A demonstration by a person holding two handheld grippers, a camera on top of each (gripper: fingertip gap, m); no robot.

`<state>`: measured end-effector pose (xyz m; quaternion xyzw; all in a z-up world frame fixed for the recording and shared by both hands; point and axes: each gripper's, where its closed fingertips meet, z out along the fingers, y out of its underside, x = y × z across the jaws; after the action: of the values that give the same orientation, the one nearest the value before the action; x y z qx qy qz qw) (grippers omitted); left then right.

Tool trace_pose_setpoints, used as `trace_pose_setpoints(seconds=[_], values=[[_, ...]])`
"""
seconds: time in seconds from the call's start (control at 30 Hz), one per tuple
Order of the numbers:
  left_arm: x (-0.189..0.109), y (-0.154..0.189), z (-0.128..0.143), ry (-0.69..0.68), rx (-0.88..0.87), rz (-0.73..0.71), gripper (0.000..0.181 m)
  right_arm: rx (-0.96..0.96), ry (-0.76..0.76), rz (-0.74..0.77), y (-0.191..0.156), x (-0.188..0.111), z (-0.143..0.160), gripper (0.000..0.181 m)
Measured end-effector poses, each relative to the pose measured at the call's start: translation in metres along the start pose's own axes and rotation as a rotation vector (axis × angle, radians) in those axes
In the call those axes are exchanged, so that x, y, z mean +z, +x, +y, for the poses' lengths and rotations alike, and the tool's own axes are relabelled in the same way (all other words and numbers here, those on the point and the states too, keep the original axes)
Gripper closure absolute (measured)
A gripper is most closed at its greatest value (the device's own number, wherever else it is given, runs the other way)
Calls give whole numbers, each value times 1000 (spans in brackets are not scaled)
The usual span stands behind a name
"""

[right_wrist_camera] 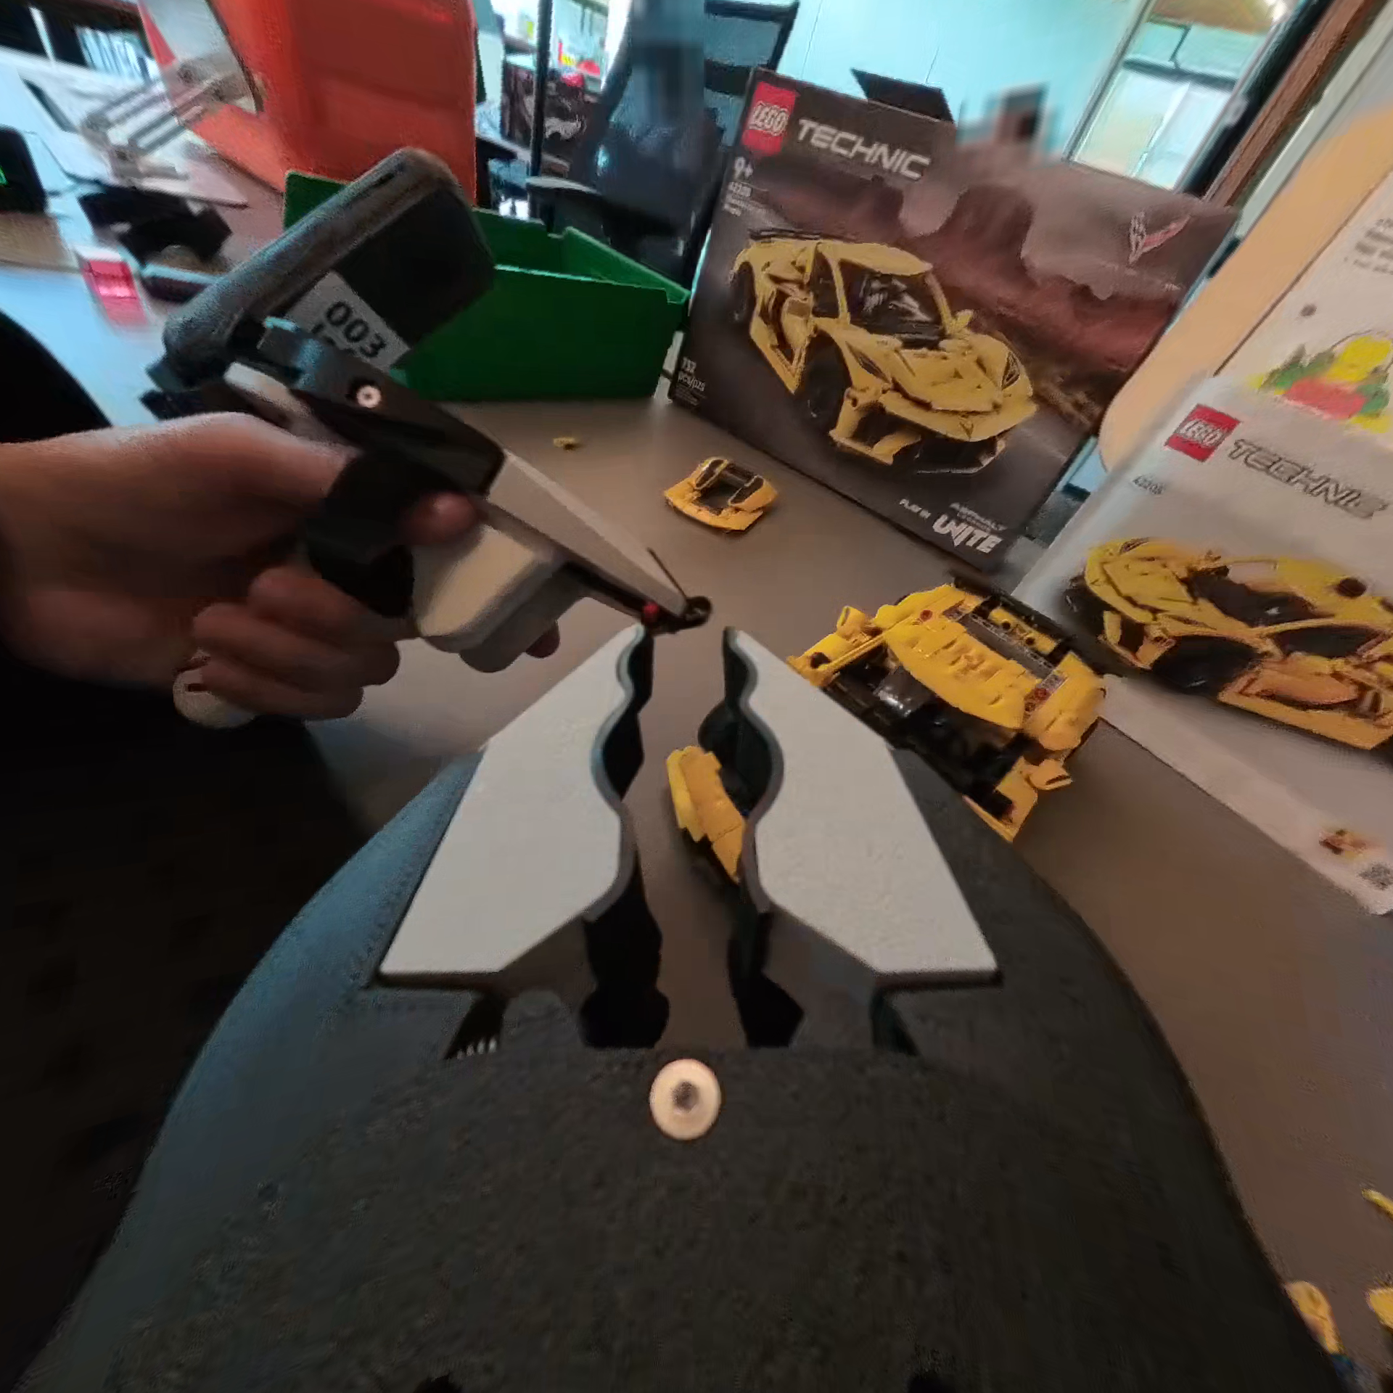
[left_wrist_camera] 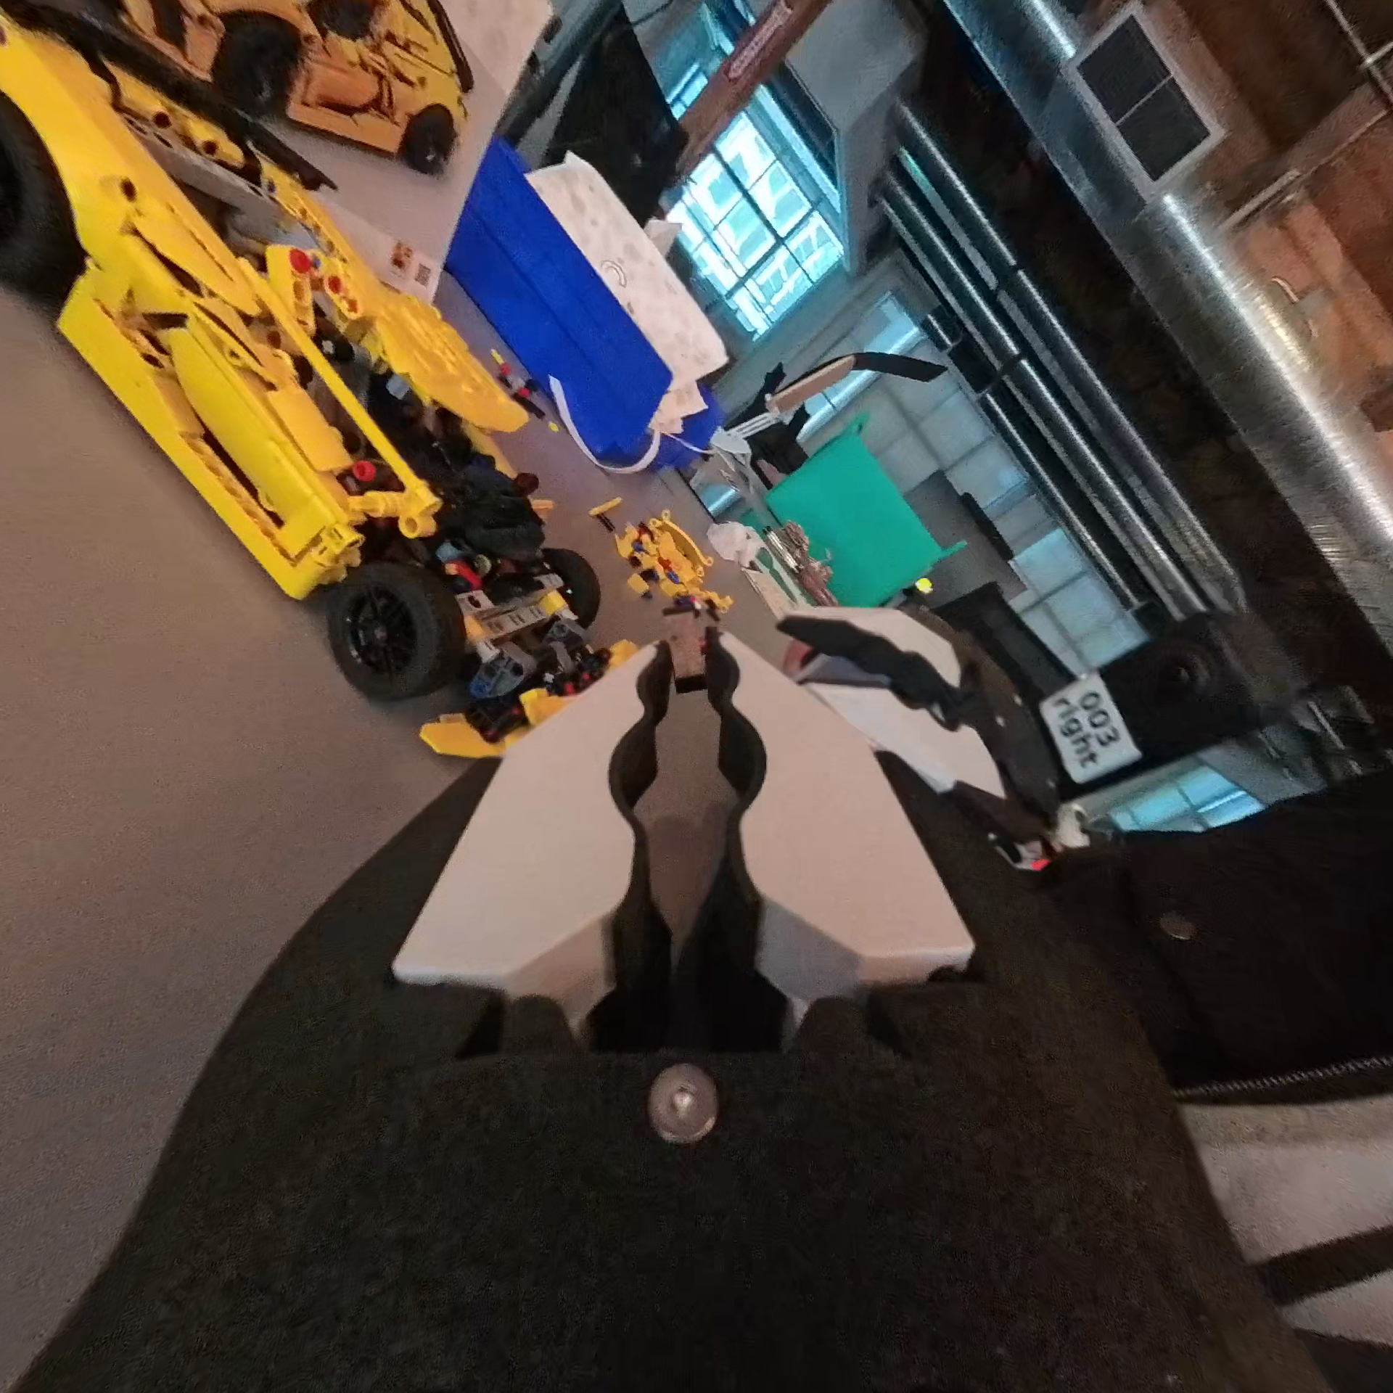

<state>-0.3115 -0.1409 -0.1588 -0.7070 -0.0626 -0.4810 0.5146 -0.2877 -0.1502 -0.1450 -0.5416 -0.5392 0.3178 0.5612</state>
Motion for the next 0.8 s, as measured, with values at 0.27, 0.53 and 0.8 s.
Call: trace_pose_setpoints(seconds=[0.27, 0.53, 0.8], values=[[14, 6, 9, 5, 103, -56, 173, 105, -79, -29, -5, 8, 11, 171], [16, 3, 11, 18, 149, -125, 173, 130, -103, -21, -2, 9, 16, 172], [19, 6, 11, 33, 197, -155, 173, 146, -133, -27, -2, 11, 21, 171]])
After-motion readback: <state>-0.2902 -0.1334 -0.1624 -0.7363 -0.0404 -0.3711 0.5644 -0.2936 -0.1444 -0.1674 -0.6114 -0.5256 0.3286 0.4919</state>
